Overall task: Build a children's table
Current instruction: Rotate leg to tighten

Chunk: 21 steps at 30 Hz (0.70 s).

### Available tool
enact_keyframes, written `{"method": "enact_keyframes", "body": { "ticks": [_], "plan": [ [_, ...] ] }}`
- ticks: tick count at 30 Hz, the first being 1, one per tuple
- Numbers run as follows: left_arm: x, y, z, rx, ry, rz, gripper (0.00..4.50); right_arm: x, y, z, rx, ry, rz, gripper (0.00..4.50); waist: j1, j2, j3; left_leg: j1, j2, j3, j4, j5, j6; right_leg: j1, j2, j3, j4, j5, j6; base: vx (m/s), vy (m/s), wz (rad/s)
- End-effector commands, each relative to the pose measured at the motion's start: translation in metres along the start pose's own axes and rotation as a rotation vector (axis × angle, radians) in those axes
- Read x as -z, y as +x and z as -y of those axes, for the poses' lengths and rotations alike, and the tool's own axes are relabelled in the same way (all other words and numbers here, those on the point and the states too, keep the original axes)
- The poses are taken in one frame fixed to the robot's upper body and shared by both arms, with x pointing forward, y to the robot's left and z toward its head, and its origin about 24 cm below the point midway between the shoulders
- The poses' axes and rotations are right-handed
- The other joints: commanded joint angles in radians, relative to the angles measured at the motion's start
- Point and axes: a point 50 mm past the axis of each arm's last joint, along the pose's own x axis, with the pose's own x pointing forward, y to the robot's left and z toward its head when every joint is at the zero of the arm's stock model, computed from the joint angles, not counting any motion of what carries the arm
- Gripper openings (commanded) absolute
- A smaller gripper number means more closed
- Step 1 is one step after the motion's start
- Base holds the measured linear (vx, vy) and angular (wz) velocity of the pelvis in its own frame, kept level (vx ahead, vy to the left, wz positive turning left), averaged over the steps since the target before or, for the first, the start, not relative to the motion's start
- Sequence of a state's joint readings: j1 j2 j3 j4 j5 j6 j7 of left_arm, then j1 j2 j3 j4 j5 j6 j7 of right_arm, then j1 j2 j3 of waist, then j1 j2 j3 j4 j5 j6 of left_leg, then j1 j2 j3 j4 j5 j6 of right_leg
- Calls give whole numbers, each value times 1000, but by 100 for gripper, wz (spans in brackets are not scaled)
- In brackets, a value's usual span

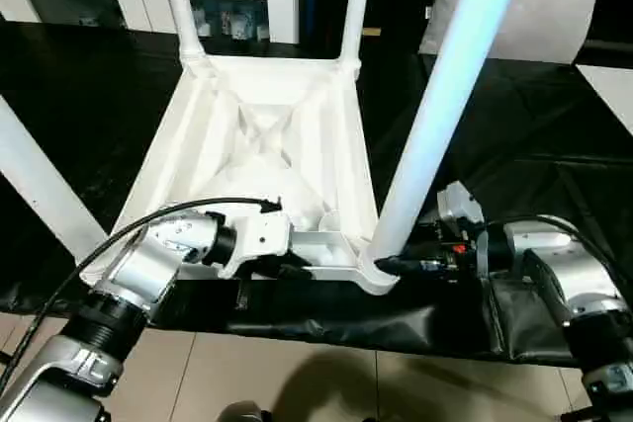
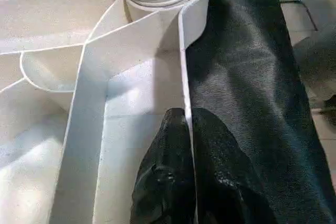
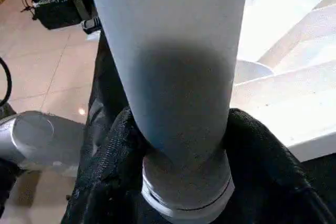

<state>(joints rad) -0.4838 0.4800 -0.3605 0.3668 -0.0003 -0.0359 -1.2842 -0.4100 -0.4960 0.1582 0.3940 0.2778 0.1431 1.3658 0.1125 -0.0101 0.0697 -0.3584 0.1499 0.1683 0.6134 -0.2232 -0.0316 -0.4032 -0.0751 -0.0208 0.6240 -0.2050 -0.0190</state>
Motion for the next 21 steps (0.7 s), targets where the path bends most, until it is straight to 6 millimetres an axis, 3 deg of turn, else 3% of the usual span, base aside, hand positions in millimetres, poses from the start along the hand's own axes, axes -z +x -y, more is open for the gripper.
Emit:
{"method": "enact_keyframes", "body": {
  "ticks": [1, 4, 6, 7, 9, 14, 15, 16, 17, 18, 20, 21],
  "plan": [
    [-8, 13, -1, -25, -20, 29, 0, 0, 12, -2, 42, 33, 40, 193, -3, 0, -70, 6, 77, -14, -73, -51, 97, 51, -72, 33, -53, -1, -304, 0, 0, 0],
    [-11, 18, -8, -114, -88, 40, 0, 2, 24, 2, 163, 51, 32, 193, -10, 0, -61, 8, 75, -17, -82, -115, 59, 49, -73, 36, -67, -107, -286, 0, 0, 0],
    [-15, 23, -12, -177, -115, 47, 0, 1, 33, 3, 232, 87, 46, 193, -23, -2, -54, 9, 71, -23, -91, -187, 16, 51, -77, 39, -82, -262, -239, 0, 0, 0],
    [-15, 23, -12, -185, -117, 47, 0, 1, 35, 3, 240, 90, 47, 193, -28, -4, -51, 6, 70, -24, -94, -197, 8, 52, -76, 39, -85, -294, -224, 0, 0, 0],
    [-24, 32, -20, -274, -157, 63, 0, -2, 47, 7, 349, 144, 58, 193, -39, -3, -45, 10, 68, -27, -99, -237, -6, 43, -74, 41, -97, -397, -176, 0, 0, 0],
    [-43, 58, -28, -398, -236, 94, 0, 3, 66, 18, 669, 249, -14, 193, -57, -6, -48, 8, 60, -29, -101, -234, -20, 38, -70, 39, -107, -456, -130, 0, 0, 0],
    [-45, 60, -28, -407, -243, 95, 0, 4, 67, 19, 699, 258, -20, 193, -58, -7, -48, 9, 61, -27, -100, -229, -16, 36, -70, 41, -108, -446, -129, 0, 0, 0],
    [-51, 69, -28, -426, -262, 104, 0, 1, 73, 19, 730, 299, 24, 193, -56, 2, -46, 8, 62, -27, -102, -211, -7, 35, -69, 43, -107, -398, -136, 0, 0, 0],
    [-51, 69, -28, -426, -262, 104, 0, 1, 73, 19, 730, 299, 24, 193, -57, -2, -51, 6, 63, -26, -102, -189, 1, 39, -66, 41, -103, -340, -148, 0, 0, 0],
    [-55, 76, -26, -424, -266, 114, 0, -3, 78, 17, 715, 275, 62, 193, -58, 0, -51, 3, 63, -24, -101, -169, 11, 41, -64, 41, -100, -274, -164, 0, 0, 0],
    [-54, 78, -24, -414, -252, 99, 0, -7, 79, 15, 702, 204, 66, 248, -55, 4, -58, 4, 62, -20, -95, -139, 29, 45, -65, 40, -95, -194, -186, 0, 0, 0],
    [-52, 77, -23, -414, -245, 84, 0, -7, 78, 13, 698, 178, 68, 261, -54, 4, -60, -2, 61, -20, -93, -105, 44, 49, -65, 39, -89, -131, -200, 0, 0, 0]
  ]
}}
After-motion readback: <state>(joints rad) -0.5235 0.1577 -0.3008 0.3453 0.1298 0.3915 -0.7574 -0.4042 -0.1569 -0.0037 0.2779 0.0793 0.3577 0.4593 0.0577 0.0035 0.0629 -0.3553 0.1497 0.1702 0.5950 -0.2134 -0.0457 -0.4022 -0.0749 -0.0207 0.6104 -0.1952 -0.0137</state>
